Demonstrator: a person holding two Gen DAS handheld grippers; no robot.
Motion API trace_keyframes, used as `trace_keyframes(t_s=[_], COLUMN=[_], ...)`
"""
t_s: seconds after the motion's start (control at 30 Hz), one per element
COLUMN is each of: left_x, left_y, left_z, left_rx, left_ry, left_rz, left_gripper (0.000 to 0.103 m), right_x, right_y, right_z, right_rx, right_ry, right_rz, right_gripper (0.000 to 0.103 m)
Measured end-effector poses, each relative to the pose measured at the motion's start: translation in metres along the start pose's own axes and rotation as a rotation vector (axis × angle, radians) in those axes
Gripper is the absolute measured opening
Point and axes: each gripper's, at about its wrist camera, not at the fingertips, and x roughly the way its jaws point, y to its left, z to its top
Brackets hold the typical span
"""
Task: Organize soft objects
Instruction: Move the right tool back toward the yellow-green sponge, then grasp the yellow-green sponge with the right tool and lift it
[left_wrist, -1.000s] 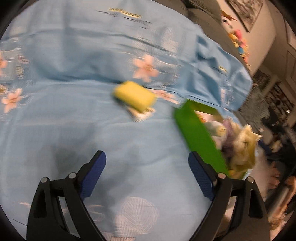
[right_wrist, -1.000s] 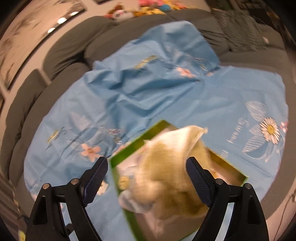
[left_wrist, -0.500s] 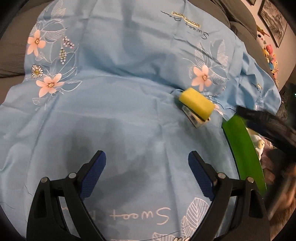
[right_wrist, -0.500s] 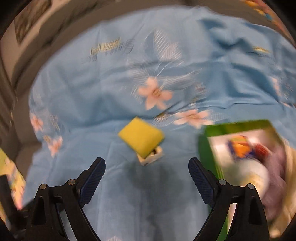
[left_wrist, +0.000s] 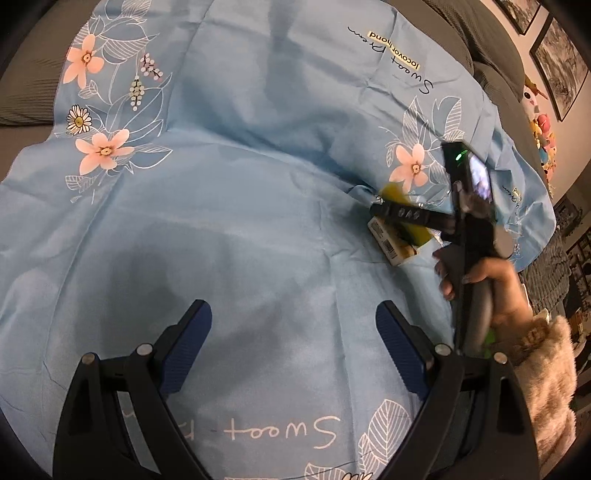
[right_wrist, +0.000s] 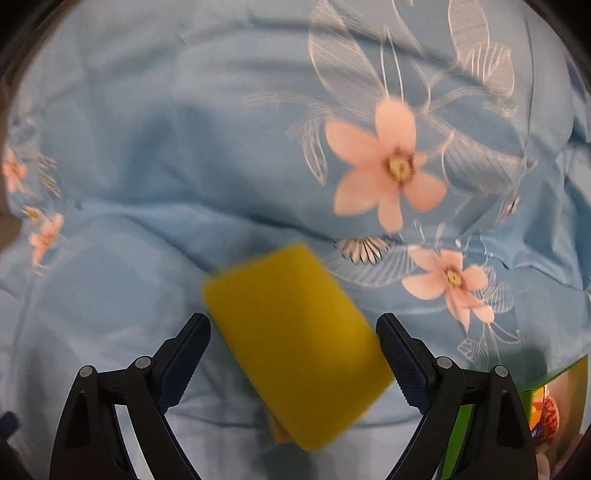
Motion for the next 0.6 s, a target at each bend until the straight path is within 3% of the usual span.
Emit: trace_keyframes(t_s=[0.03,0.07,0.1,0.17,0.4,0.6], left_x=[0.0,0.0,0.001,0.003,0.003,-0.004], left_y=[0.0,0.0,0.0,-0.002,-0.002,0.003], left_z=[0.0,0.0,-0.001,-0.002,-0.003,-0.003], left_rx=[-0.002,-0.002,-0.001,0.006,0.005,-0.019], left_ry=[0.0,0.0,0.004,0.012,0.013,-0.007], left_rz=[-0.001,-0.002,0.001,0.004,0.012,0.024], left_gripper=[0.09,0.09,0.09,0.09,0.09,0.09], right_x=[0.002,0.003,0.0,-0.007,-0.082,-0.126], right_y=[-0.002,-0.004,-0.008,-0.016,-0.012,0.035], right_z=[-0.003,-0.005,-0.009,-0.012,-0.038,-0.086], right_rx=[0.014,0.032,0.072,0.127,0.149,0.114], right_ry=[0.006,0.004,-0.001,-0.001,-0.13,-0.055], right_rz=[-0.002,0.009,0.032,0.028,0.131,0.277], right_gripper=[0.091,0.08,0.059,0.036,0.032,0.033])
